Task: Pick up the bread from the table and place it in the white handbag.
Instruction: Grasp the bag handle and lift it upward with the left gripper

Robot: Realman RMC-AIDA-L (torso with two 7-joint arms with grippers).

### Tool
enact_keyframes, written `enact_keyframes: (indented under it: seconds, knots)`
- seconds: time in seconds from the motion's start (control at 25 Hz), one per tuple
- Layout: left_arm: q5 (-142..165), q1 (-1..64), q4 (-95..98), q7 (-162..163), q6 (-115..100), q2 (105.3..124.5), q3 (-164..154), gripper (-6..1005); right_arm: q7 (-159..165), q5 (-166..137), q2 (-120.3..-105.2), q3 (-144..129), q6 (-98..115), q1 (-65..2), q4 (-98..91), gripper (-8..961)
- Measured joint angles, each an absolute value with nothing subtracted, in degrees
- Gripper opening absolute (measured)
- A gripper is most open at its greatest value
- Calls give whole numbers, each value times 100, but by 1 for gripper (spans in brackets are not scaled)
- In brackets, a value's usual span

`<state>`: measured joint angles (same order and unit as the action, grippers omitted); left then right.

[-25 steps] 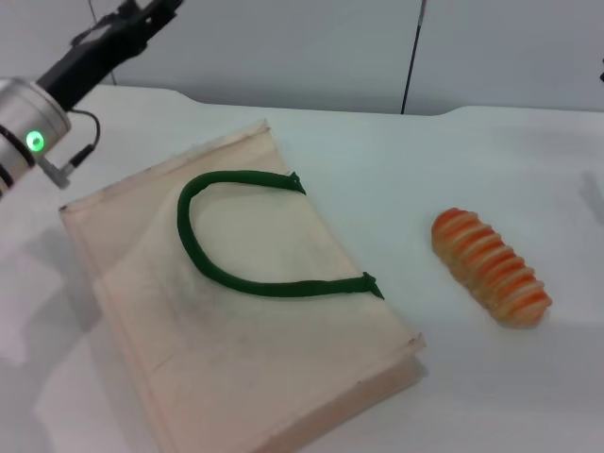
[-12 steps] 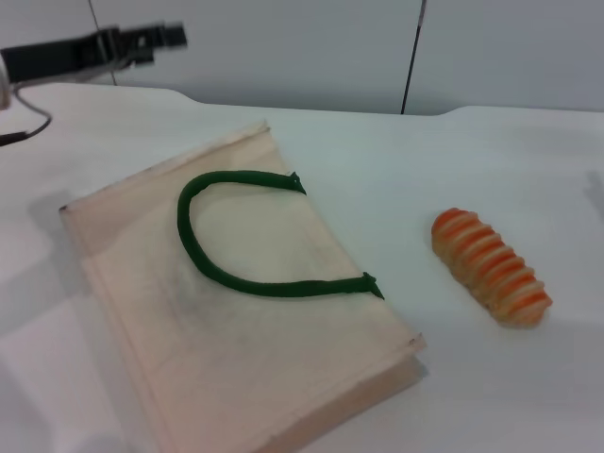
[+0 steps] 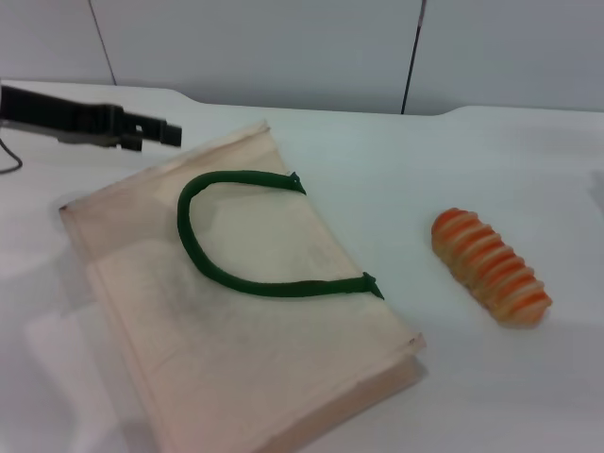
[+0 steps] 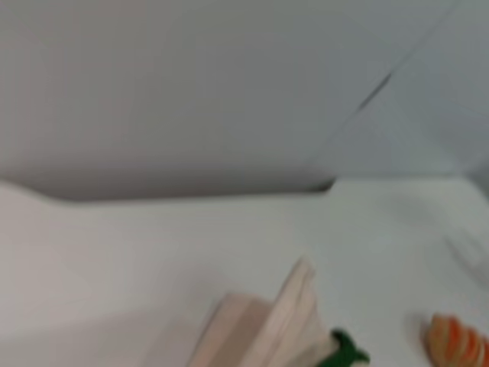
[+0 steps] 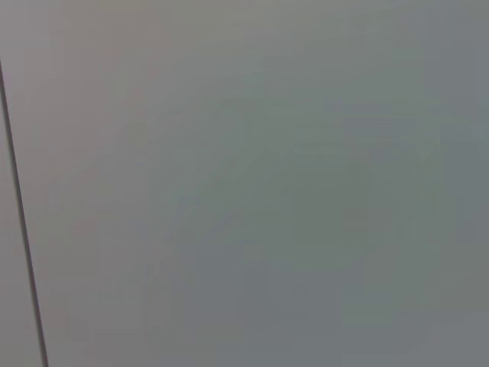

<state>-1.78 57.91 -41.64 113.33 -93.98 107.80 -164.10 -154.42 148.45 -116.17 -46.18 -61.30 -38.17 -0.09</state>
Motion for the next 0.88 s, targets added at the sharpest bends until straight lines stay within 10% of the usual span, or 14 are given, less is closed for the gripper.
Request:
enact_keyframes:
  seconds: [0.88]
  knots:
    - [335,5810,-3060,11591,-8168,11047,-16409,811,-15442,14845,-11628,-4553,-6125,-3857,4,893]
